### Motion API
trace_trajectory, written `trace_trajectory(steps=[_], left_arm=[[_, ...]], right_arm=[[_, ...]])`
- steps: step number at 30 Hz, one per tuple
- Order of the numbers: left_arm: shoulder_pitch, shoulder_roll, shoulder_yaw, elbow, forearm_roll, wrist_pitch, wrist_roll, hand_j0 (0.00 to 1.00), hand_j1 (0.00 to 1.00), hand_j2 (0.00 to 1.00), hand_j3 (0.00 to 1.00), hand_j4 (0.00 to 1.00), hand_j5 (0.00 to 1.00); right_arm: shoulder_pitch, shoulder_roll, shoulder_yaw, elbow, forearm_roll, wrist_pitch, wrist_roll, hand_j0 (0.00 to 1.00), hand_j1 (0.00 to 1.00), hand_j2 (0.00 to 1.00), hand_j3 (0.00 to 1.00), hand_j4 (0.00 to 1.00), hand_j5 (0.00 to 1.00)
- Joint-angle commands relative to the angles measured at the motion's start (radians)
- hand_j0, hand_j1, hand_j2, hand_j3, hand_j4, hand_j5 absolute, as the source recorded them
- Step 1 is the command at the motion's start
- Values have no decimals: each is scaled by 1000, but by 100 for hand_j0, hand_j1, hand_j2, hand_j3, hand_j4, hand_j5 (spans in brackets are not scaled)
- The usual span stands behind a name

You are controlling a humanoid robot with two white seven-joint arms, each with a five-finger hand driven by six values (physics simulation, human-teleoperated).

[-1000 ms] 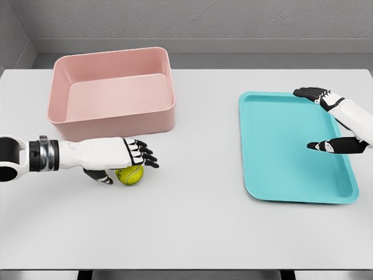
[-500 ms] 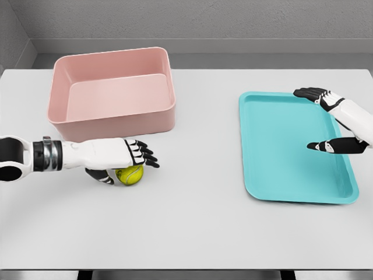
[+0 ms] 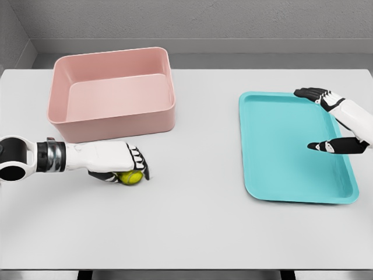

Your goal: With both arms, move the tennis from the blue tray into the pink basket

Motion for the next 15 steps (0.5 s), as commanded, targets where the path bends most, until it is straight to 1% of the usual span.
trace_trajectory(steps=[1, 15], left_arm=[[1, 0, 0, 1, 3, 0, -9, 56, 56, 56, 56, 56, 56], [-26, 0, 3, -5, 18, 0, -8, 56, 56, 56, 56, 56, 56]], right_arm=[[0, -2, 0, 0, -7, 3, -1, 100, 100, 100, 100, 100, 100], [2, -2, 0, 1, -9, 3, -1, 100, 100, 100, 100, 100, 100]])
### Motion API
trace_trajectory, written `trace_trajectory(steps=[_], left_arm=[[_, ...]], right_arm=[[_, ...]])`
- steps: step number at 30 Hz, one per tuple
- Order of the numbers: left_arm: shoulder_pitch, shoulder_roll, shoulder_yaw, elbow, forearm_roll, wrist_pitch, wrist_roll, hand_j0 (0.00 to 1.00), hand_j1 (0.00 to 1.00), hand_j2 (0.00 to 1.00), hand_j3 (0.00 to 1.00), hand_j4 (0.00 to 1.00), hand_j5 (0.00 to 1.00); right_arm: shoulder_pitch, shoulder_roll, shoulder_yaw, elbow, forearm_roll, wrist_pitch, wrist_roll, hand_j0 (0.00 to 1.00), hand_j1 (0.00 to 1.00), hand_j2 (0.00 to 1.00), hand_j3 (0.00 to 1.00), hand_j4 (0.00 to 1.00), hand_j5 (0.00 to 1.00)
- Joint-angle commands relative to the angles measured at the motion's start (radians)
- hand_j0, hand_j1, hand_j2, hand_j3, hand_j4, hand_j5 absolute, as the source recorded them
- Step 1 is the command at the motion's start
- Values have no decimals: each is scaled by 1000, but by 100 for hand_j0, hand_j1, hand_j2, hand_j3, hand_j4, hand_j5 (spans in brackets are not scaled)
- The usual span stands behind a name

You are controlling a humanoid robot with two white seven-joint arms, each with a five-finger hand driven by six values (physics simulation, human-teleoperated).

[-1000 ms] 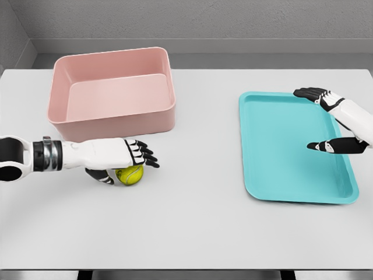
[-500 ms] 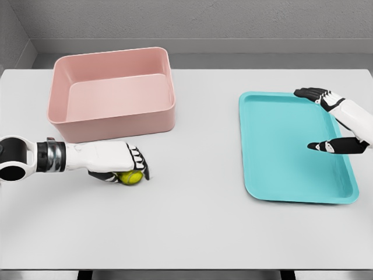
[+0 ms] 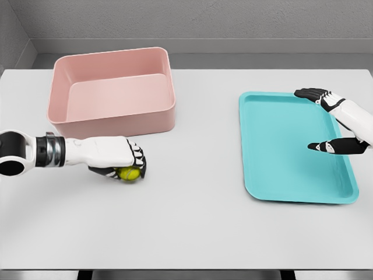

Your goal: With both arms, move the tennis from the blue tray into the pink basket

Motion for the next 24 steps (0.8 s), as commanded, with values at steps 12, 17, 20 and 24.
trace_trajectory(steps=[12, 17, 20, 24], left_arm=[[-57, 0, 2, 2, 49, 2, 1, 56, 56, 56, 56, 56, 56], [-87, 0, 2, 4, 72, 2, 1, 56, 56, 56, 56, 56, 56], [-110, 2, 2, 5, 83, 2, 1, 56, 56, 56, 56, 56, 56], [-127, 2, 2, 7, 89, 2, 1, 56, 56, 56, 56, 56, 56]], right_arm=[[0, -1, 0, 0, -8, 3, 0, 100, 100, 100, 100, 100, 100], [0, -1, 0, 0, -8, 3, 0, 100, 100, 100, 100, 100, 100], [0, -1, 0, 2, -8, 3, 0, 100, 100, 100, 100, 100, 100], [0, -1, 0, 2, -8, 3, 0, 100, 100, 100, 100, 100, 100]])
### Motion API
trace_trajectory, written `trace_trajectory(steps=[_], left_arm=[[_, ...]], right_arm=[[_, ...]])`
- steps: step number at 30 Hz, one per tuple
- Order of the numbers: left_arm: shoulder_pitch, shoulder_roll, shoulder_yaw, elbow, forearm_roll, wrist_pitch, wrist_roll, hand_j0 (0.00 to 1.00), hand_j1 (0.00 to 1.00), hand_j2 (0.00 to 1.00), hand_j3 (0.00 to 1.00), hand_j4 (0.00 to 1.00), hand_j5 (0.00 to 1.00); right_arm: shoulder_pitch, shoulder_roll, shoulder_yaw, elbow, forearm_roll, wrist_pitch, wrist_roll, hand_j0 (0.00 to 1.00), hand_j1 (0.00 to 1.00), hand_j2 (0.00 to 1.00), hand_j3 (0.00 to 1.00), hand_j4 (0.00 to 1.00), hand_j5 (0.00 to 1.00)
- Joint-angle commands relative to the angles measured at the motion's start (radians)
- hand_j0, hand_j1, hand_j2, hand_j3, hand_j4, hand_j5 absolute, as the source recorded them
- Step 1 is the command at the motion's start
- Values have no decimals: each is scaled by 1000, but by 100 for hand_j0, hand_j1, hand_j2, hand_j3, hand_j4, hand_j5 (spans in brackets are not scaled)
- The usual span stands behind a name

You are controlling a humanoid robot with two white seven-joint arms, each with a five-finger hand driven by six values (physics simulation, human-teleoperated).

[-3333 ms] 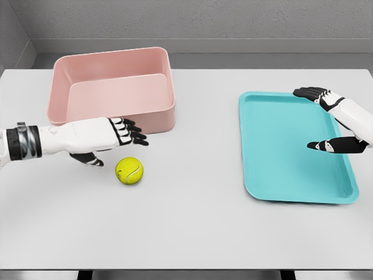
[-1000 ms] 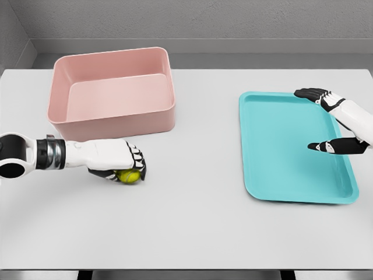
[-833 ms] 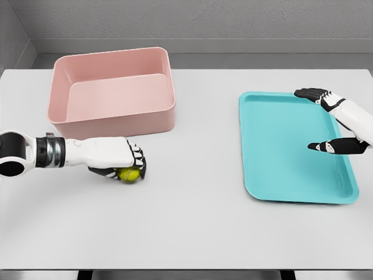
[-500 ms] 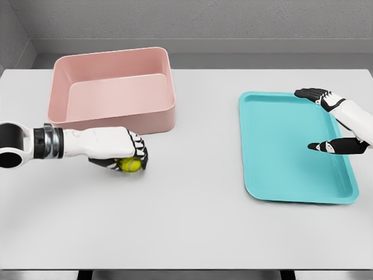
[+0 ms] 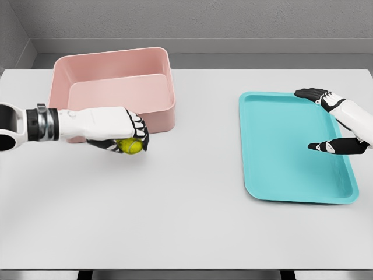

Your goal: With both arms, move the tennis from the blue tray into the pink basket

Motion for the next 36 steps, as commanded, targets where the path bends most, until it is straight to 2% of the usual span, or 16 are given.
trace_trajectory(steps=[1, 21, 36], left_arm=[[-2, 1, 3, 5, 10, 2, 1, 56, 56, 56, 56, 56, 56], [-101, -2, 3, 140, 50, 2, 1, 56, 56, 56, 56, 56, 56], [-189, -125, 6, 421, 52, 2, 1, 56, 56, 56, 56, 56, 56]], right_arm=[[0, -1, 0, 0, -8, 3, -1, 100, 100, 100, 100, 100, 100], [2, -2, 0, 0, -8, 3, -1, 100, 100, 100, 100, 100, 100], [2, -2, 0, 0, -8, 3, -1, 100, 100, 100, 100, 100, 100]])
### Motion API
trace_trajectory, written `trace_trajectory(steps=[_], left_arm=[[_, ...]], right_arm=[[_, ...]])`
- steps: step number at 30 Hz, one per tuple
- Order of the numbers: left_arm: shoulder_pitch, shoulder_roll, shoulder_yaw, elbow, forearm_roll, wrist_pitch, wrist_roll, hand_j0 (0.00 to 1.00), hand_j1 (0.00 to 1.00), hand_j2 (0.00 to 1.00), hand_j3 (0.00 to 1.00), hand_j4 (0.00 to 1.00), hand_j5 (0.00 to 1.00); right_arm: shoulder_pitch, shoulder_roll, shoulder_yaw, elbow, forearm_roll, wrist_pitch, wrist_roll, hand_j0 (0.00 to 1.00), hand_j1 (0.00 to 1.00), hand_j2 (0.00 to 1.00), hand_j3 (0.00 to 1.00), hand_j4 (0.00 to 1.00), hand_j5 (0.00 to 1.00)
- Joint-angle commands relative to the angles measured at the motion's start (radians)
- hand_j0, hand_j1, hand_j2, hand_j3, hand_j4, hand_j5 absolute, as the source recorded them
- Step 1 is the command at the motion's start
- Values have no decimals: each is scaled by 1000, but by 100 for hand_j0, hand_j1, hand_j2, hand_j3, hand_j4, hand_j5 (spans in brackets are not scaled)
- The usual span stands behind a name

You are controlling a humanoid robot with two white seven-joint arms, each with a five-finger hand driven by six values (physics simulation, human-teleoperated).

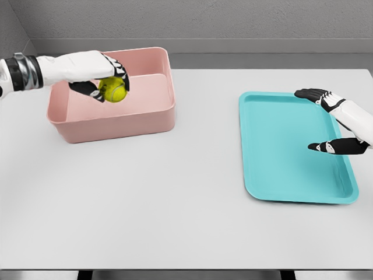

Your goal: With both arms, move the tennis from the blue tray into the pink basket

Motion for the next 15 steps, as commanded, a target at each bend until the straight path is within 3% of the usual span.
trace_trajectory(steps=[1, 7, 10, 15], left_arm=[[0, -24, 3, 55, 5, 2, 1, 57, 57, 57, 57, 57, 57], [-15, -39, 9, 121, 5, 2, -1, 60, 60, 60, 60, 60, 60], [-17, -50, 24, 144, 5, 2, 4, 100, 100, 100, 100, 100, 100], [-20, -48, 40, 143, 11, 2, 4, 100, 100, 100, 100, 100, 100]], right_arm=[[0, -1, 0, 0, -8, 3, -1, 100, 100, 100, 100, 100, 100], [0, -1, -2, 0, -9, 3, -1, 100, 100, 100, 100, 100, 100], [2, -1, -2, 0, -8, 3, -1, 100, 100, 100, 100, 100, 100], [2, -1, -2, 2, -9, 3, -1, 100, 100, 100, 100, 100, 100]])
